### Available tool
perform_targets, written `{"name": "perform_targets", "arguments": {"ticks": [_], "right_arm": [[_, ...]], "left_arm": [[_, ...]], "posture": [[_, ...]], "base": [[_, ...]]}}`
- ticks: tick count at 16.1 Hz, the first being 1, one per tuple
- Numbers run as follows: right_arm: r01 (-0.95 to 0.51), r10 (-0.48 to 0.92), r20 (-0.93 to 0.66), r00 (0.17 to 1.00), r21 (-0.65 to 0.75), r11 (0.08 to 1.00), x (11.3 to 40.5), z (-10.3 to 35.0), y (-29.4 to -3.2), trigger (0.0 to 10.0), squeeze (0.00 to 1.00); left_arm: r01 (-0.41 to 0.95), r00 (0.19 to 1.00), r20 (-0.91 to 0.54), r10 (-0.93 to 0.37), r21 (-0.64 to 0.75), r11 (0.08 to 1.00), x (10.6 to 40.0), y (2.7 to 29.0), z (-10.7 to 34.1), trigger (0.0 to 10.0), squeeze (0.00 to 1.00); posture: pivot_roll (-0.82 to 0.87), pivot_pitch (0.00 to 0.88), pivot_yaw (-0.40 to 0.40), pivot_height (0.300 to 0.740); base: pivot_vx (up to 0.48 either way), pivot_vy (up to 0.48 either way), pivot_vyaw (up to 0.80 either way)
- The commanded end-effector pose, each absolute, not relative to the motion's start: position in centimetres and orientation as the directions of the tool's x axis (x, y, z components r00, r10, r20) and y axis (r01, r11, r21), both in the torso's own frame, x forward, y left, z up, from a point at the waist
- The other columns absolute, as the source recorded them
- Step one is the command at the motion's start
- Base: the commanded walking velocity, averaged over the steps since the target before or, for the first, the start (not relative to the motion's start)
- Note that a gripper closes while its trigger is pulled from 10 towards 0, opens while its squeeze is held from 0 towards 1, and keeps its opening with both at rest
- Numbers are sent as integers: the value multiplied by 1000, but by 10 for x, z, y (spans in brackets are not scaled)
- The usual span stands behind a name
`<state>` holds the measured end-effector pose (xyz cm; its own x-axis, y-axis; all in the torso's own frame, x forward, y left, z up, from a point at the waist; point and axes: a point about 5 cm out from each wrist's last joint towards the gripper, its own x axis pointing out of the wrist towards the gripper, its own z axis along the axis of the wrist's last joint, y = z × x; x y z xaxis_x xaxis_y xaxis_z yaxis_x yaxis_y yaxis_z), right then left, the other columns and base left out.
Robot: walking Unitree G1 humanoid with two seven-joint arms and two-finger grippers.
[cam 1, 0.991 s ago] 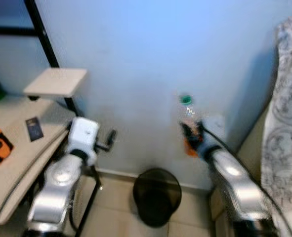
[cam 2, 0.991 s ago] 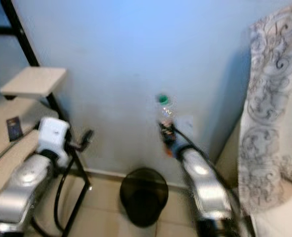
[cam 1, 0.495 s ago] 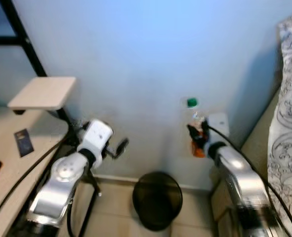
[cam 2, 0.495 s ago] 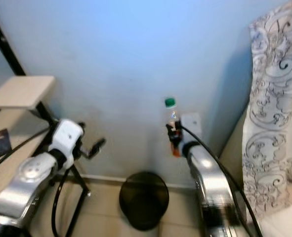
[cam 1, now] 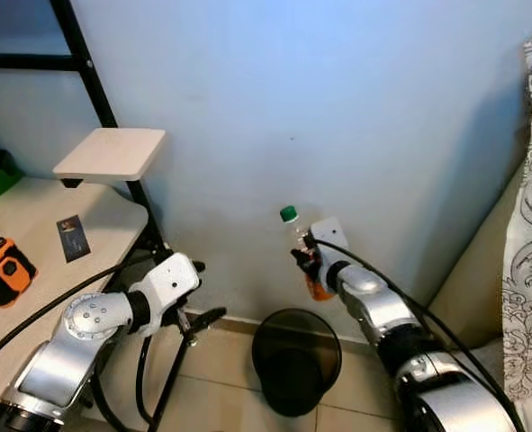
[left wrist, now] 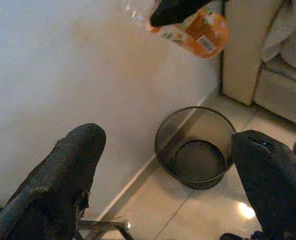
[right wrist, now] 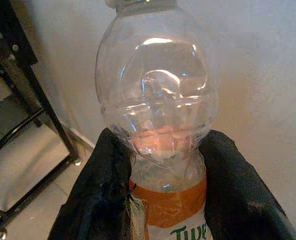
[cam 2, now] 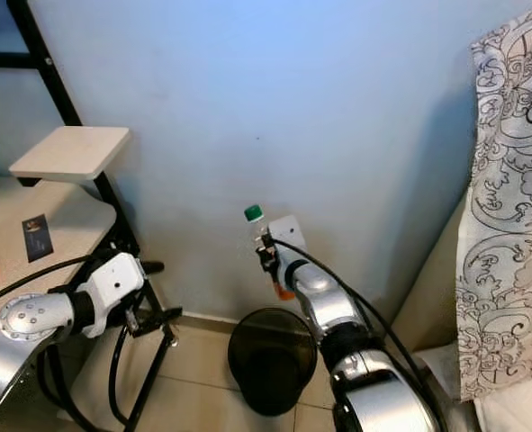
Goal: Clean up the room
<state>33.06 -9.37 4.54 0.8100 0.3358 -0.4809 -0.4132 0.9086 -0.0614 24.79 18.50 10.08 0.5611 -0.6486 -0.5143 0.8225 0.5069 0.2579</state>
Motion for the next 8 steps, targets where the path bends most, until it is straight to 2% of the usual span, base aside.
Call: {"name": "perform_targets", "arguments": {"ticks": [1, 4, 5, 6, 7, 8], "right_arm": [[-405, 318, -469, 824, -96, 909, 336, 50, -91, 10000, 0], [-385, 292, -472, 832, -111, 916, 339, 49, -90, 10000, 0], [-387, 298, -469, 831, -104, 916, 340, 49, -88, 10000, 286], [-384, 292, -469, 833, -113, 916, 340, 49, -88, 10000, 945], [-384, 287, -471, 834, -123, 915, 340, 48, -88, 10000, 1000], [-385, 287, -472, 833, -124, 914, 340, 48, -88, 10000, 1000]], "left_arm": [[836, 543, -523, -657, 262, 482, 247, 187, 106, 10000, 0], [845, 529, -531, -662, 257, 469, 246, 189, 106, 10000, 0], [849, 523, -534, -665, 256, 462, 247, 189, 106, 10000, 0], [851, 519, -535, -667, 254, 459, 247, 189, 106, 10000, 0], [853, 516, -535, -669, 252, 457, 247, 189, 106, 10000, 0], [854, 514, -536, -670, 250, 455, 247, 188, 106, 10000, 0]], "posture": [[77, 0, 59, 740], [79, 0, 59, 740], [76, 0, 62, 740], [73, 0, 65, 740], [71, 0, 68, 740], [71, 0, 68, 740]], "base": [[0, 0, 0], [0, 0, 0], [0, 0, 0], [0, 0, 0], [0, 0, 0], [0, 0, 0]]}}
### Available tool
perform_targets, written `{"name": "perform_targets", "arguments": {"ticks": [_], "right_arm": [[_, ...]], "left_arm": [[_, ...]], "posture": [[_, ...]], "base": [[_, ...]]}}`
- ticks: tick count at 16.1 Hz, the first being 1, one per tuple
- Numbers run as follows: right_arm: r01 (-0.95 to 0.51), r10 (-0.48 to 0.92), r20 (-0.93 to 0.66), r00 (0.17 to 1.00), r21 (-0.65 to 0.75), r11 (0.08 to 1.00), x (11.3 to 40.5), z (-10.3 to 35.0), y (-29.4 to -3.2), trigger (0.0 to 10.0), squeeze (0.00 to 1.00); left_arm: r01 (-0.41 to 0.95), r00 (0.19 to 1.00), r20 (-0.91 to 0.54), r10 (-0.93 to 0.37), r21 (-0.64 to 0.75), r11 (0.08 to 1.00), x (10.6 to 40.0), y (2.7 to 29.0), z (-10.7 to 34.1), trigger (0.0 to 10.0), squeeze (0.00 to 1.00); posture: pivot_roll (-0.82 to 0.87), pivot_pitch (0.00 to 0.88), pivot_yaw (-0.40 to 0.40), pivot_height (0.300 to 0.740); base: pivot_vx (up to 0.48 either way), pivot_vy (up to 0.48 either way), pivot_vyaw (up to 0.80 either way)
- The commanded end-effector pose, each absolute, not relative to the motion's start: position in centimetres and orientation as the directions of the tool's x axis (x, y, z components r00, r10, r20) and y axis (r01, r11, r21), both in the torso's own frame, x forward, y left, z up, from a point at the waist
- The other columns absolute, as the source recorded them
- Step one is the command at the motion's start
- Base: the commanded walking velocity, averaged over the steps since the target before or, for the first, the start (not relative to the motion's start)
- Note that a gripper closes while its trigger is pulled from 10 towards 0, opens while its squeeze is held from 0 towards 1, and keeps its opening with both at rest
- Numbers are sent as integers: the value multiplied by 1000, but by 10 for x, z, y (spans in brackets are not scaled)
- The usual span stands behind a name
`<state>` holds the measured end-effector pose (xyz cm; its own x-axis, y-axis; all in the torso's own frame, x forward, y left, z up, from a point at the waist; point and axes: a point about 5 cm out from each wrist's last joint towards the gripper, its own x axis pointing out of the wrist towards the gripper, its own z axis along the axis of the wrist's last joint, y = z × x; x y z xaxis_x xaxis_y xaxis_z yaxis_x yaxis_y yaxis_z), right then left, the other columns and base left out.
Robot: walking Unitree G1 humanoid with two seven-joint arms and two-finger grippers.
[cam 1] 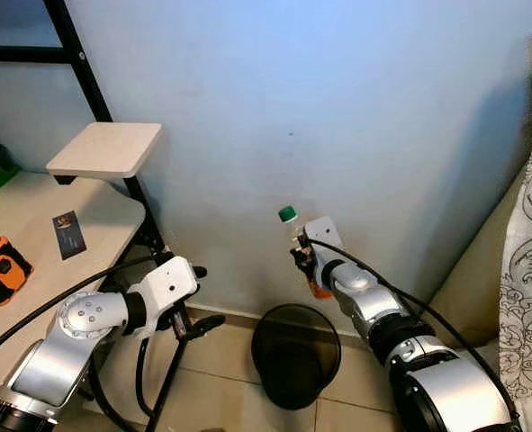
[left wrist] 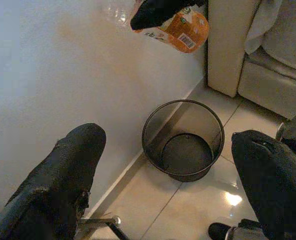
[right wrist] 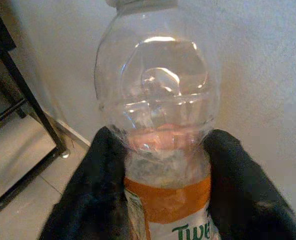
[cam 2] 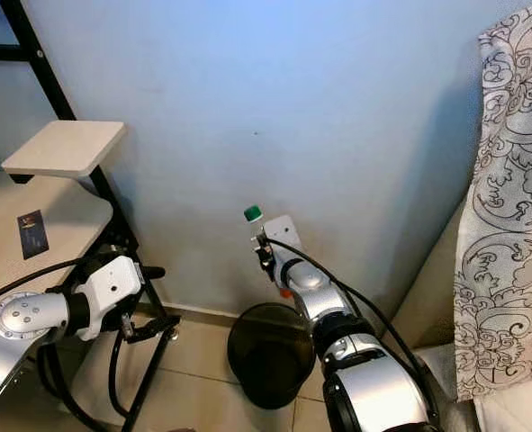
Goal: Clean up the room
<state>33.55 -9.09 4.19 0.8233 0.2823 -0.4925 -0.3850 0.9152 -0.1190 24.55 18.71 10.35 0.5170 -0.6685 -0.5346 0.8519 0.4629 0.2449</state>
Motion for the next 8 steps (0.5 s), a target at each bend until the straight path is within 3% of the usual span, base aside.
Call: {"name": "perform_targets", "arguments": {"ticks": [1, 8], "right_arm": [[-385, 288, -473, 833, -122, 915, 339, 47, -87, 10000, 1000], [-410, 304, -501, 810, -114, 905, 334, 39, -84, 10000, 1000]], "left_arm": [[856, 511, -537, -672, 248, 453, 247, 188, 106, 10000, 0], [864, 497, -548, -673, 244, 440, 246, 188, 105, 10000, 0]], "posture": [[71, 0, 70, 740], [76, 0, 71, 740]], "base": [[0, 0, 0], [0, 0, 0]]}}
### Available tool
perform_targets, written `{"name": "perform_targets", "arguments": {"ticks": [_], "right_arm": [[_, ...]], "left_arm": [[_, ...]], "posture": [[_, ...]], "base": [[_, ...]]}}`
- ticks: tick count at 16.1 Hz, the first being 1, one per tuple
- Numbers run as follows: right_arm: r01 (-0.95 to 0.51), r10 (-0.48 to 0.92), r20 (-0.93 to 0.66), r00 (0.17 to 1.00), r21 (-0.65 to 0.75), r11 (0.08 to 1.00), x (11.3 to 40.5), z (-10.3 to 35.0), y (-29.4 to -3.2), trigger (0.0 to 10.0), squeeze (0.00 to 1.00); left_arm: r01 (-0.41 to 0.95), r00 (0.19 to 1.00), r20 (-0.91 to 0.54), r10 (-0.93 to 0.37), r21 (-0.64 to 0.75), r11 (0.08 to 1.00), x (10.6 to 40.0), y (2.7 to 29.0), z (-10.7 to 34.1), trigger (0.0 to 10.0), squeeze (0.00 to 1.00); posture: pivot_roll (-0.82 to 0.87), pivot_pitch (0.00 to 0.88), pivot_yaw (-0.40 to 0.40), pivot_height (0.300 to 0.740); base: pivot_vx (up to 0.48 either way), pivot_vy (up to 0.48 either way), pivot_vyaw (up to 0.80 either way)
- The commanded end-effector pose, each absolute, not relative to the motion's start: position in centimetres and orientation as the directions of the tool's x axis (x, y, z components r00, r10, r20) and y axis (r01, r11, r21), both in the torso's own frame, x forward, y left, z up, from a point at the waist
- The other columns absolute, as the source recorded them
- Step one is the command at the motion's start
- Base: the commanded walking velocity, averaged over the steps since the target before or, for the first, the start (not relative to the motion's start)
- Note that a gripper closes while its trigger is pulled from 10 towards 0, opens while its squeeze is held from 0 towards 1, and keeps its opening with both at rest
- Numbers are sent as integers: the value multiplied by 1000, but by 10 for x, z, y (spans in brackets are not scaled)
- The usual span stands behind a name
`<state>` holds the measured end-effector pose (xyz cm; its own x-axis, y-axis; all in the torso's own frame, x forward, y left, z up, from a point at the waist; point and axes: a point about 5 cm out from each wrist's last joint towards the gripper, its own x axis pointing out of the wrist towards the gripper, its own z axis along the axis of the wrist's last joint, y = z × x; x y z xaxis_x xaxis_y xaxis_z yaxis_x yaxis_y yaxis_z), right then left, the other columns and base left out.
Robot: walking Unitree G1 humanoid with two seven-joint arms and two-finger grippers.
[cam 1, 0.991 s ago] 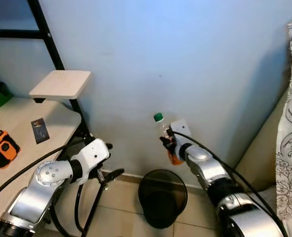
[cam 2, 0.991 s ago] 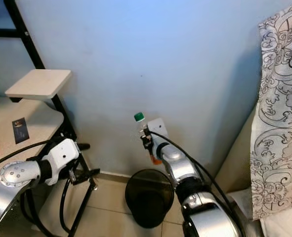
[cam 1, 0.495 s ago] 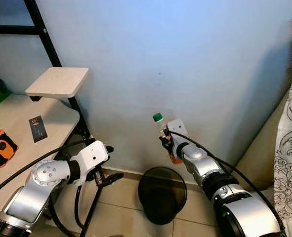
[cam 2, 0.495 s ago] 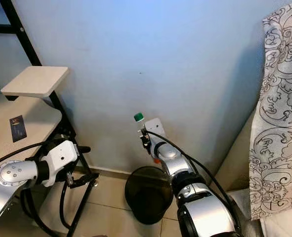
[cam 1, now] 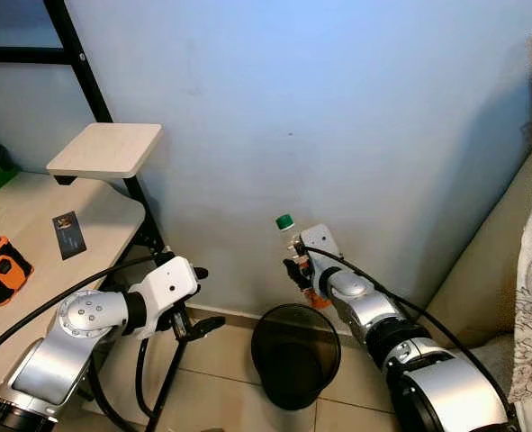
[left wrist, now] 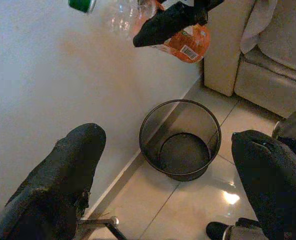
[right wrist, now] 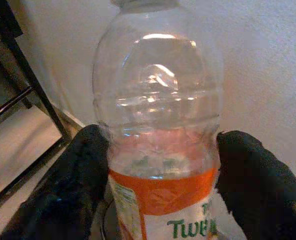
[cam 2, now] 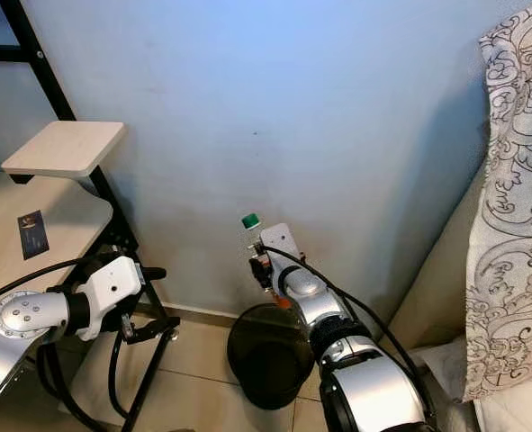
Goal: Clean up the room
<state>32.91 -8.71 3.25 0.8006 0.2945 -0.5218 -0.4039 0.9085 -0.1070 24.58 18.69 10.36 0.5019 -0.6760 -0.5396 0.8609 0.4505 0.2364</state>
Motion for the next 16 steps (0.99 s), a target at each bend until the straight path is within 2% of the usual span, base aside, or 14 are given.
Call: {"name": "perform_targets", "arguments": {"ticks": [1, 7, 9, 10, 11, 12, 14, 16], "right_arm": [[-409, 304, -502, 810, -111, 906, 333, 39, -84, 10000, 1000], [-417, 306, -517, 799, -110, 902, 330, 34, -84, 10000, 1000], [-414, 303, -518, 800, -111, 903, 329, 33, -84, 10000, 965], [-404, 299, -511, 806, -106, 908, 330, 33, -85, 10000, 808], [-390, 299, -499, 813, -86, 917, 330, 35, -87, 10000, 773], [-362, 289, -481, 828, -64, 930, 331, 36, -92, 10000, 741], [-271, 251, -382, 890, 1, 962, 333, 45, -109, 10000, 753], [-238, 247, -274, 930, 67, 969, 323, 61, -127, 10000, 765]], "left_arm": [[864, 497, -547, -673, 243, 441, 246, 188, 105, 10000, 0], [862, 501, -546, -671, 242, 446, 246, 188, 104, 10000, 0], [861, 501, -547, -670, 241, 447, 245, 188, 104, 10000, 0], [861, 502, -547, -669, 242, 448, 245, 188, 104, 10000, 0], [857, 509, -544, -667, 246, 453, 245, 188, 104, 10000, 0], [845, 528, -534, -660, 257, 469, 245, 187, 104, 10000, 0], [809, 578, -498, -647, 247, 533, 242, 181, 102, 10000, 0], [710, 691, -393, -606, 213, 671, 243, 171, 106, 10000, 0]], "posture": [[76, 0, 70, 740], [83, 0, 65, 740], [84, 0, 66, 740], [84, 0, 66, 740], [88, 0, 64, 740], [89, 0, 64, 740], [97, 0, 52, 740], [79, 0, 54, 740]], "base": [[0, 0, 0], [0, 0, 0], [0, 0, 0], [0, 0, 0], [0, 0, 0], [0, 0, 0], [0, 0, 0], [0, 0, -381]]}}
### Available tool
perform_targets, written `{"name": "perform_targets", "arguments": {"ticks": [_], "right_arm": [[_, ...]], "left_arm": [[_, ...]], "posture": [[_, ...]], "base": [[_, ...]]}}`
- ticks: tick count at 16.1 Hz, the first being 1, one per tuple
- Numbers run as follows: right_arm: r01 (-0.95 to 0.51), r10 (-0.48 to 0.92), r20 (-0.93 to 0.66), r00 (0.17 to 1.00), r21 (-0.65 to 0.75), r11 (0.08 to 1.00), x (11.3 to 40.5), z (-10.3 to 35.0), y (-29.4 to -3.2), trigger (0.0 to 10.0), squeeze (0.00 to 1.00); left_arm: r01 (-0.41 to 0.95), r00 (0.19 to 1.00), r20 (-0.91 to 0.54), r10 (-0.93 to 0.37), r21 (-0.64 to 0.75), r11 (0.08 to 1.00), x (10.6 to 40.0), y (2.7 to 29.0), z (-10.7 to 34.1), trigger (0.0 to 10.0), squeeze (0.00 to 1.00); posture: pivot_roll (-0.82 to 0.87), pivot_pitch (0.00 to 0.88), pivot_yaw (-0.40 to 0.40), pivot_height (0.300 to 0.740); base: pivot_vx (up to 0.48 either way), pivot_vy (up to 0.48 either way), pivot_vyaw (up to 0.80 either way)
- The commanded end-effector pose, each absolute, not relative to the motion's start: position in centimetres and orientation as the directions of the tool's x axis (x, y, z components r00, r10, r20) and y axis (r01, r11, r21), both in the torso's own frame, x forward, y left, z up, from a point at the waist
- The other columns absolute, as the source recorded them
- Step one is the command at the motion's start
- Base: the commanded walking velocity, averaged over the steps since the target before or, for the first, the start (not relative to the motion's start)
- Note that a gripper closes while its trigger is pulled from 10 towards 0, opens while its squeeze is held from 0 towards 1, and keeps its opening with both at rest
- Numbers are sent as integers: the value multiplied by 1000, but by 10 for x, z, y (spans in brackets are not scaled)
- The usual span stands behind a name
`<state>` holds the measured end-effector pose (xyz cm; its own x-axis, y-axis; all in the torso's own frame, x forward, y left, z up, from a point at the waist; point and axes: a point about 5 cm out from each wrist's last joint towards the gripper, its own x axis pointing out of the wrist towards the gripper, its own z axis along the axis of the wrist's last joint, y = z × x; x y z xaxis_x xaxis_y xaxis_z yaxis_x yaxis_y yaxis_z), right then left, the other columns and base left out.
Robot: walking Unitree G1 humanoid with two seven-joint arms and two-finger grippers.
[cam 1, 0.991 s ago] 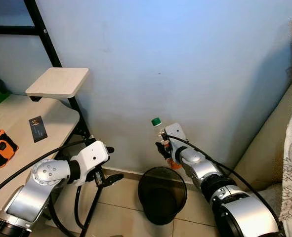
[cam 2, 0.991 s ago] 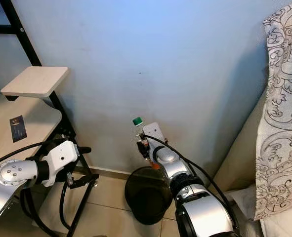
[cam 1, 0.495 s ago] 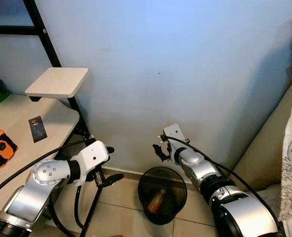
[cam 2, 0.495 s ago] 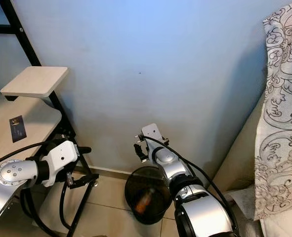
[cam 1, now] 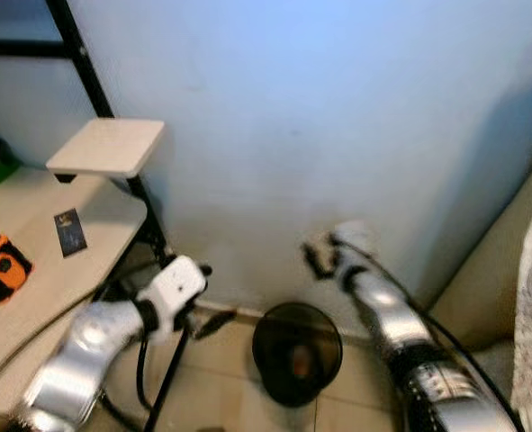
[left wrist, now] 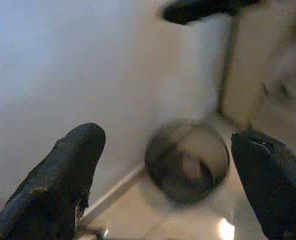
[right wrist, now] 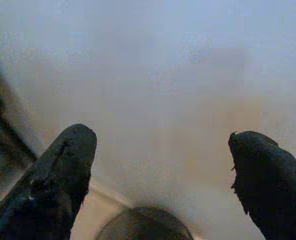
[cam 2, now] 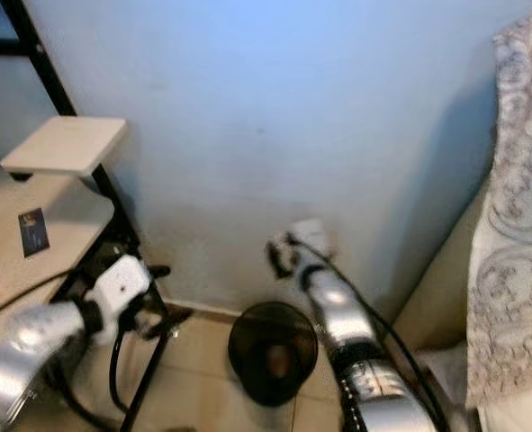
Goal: Clean up the room
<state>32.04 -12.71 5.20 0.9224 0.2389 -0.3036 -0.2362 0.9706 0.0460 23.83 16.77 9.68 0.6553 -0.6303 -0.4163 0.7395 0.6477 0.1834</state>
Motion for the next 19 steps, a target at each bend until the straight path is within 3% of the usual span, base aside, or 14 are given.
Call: {"name": "perform_targets", "arguments": {"ticks": [1, 3, 5, 6, 9, 12, 15, 19], "right_arm": [[-230, 243, -225, 944, 83, 970, 315, 70, -132, 10000, 769], [-214, 229, -169, 959, 100, 972, 304, 83, -136, 10000, 769], [-95, 119, -125, 985, 183, 979, 296, 88, -146, 10000, 776], [-50, 73, -149, 986, 152, 987, 297, 87, -148, 10000, 776], [-56, 79, -117, 990, 187, 981, 286, 103, -150, 10000, 780], [-39, 69, -145, 987, 198, 979, 276, 100, -145, 10000, 776], [-55, 82, -152, 985, 176, 983, 275, 101, -139, 10000, 773], [24, -1, -191, 982, 121, 992, 284, 103, -156, 10000, 780]], "left_arm": [[651, 746, -342, -571, 198, 732, 245, 169, 108, 10000, 0], [570, 810, -281, -515, 168, 804, 249, 166, 111, 10000, 0], [500, 858, -257, -445, 220, 838, 255, 165, 113, 10000, 0], [464, 878, -262, -401, 254, 849, 257, 164, 111, 10000, 0], [373, 914, -266, -306, 259, 891, 249, 165, 105, 10000, 0], [333, 930, -262, -258, 303, 893, 250, 169, 104, 10000, 0], [251, 951, -253, -179, 289, 924, 258, 181, 107, 10000, 0], [234, 952, -260, -164, 267, 935, 263, 178, 104, 10000, 0]], "posture": [[63, 0, 60, 740], [38, 0, 68, 740], [6, 0, 78, 740], [8, 0, 73, 740], [62, 0, 13, 740], [86, 0, -14, 740], [53, 0, 12, 740], [44, 0, 13, 740]], "base": [[0, 0, -763], [0, 0, -763], [0, 0, -763], [0, 0, -800], [0, 0, -763], [0, 0, -763], [0, 0, -763], [0, 0, -775]]}}
